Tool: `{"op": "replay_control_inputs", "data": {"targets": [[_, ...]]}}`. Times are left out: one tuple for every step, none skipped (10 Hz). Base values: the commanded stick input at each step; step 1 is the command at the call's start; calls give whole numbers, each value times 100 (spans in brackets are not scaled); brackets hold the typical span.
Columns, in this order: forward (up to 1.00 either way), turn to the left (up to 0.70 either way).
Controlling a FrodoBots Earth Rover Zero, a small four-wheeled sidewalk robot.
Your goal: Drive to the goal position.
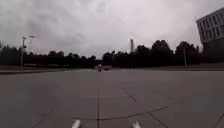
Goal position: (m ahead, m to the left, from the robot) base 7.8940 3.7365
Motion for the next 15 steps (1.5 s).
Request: {"op": "replay_control_inputs", "data": {"targets": [[70,0],[70,0],[70,0],[70,0],[70,0],[70,0],[70,0],[70,0],[70,-3],[70,-13],[70,-17],[70,-13],[70,-3],[70,0],[70,0]]}}
